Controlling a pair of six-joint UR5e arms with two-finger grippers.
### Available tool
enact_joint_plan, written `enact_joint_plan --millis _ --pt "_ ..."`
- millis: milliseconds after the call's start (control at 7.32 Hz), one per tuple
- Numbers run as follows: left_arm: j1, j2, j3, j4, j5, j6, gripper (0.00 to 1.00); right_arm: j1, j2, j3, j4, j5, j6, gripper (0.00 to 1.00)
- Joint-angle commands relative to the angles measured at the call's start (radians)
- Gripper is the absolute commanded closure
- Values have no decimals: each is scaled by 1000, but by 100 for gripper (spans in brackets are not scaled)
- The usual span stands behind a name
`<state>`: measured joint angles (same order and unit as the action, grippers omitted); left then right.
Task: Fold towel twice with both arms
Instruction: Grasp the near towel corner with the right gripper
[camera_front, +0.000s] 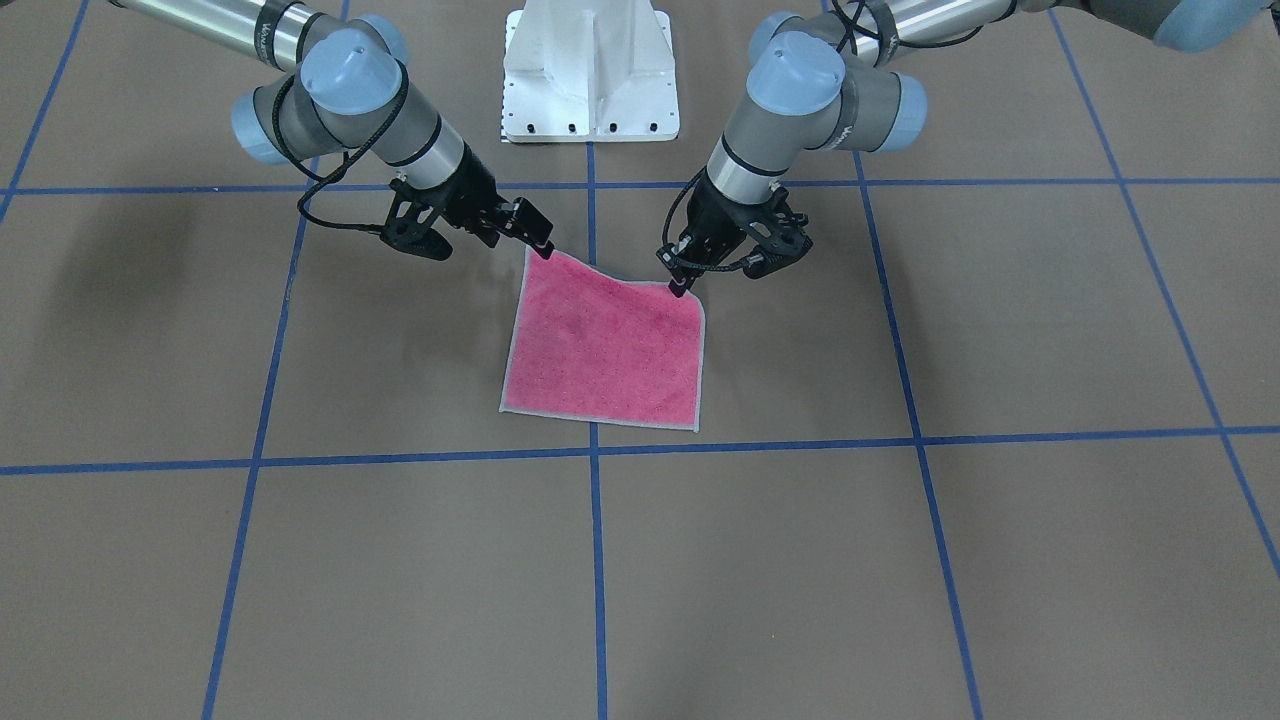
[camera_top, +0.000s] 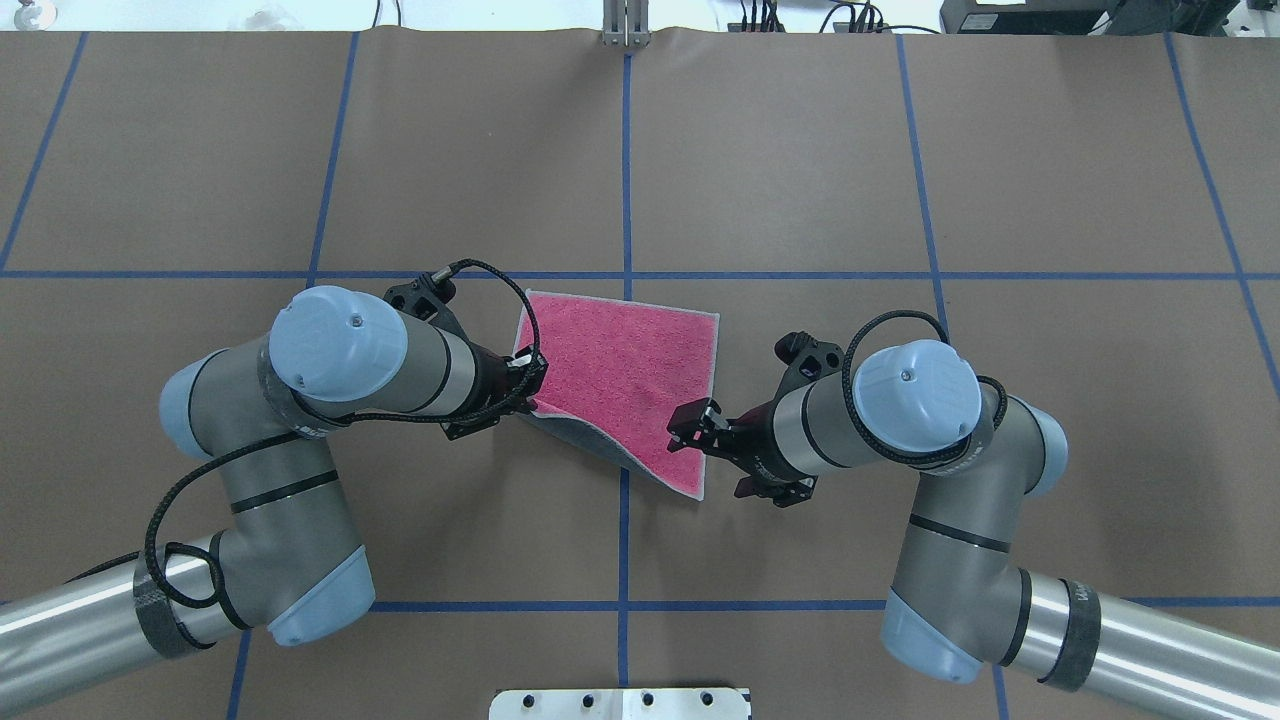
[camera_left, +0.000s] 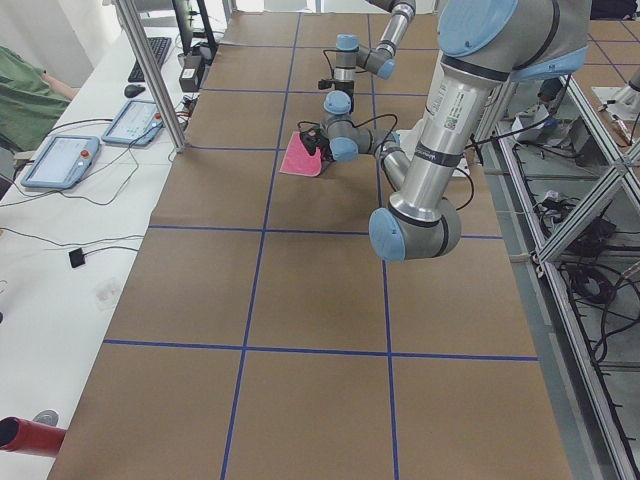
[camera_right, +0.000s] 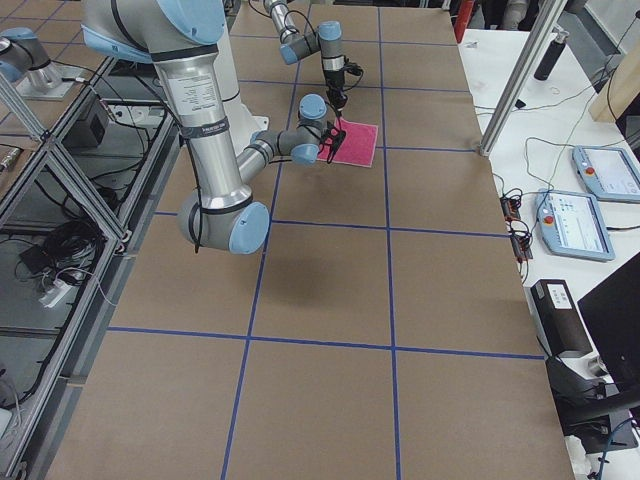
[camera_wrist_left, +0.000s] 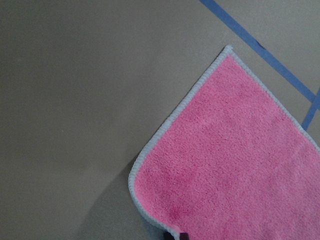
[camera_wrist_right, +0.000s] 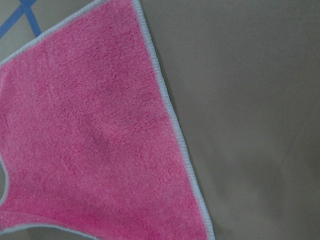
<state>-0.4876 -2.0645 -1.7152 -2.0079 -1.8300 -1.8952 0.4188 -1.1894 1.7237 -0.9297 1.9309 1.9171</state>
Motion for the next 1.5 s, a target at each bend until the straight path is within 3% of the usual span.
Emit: enact_joint_plan --millis 0,683,1367 --pt "-2 1 0 0 0 -5 100 -21 1 -6 0 -1 92 1" --pt "-2 3 2 1 0 -4 100 -46 17 -39 0 -27 105 4" --pt "0 4 2 1 0 -4 100 -46 56 -67 0 -44 176 42"
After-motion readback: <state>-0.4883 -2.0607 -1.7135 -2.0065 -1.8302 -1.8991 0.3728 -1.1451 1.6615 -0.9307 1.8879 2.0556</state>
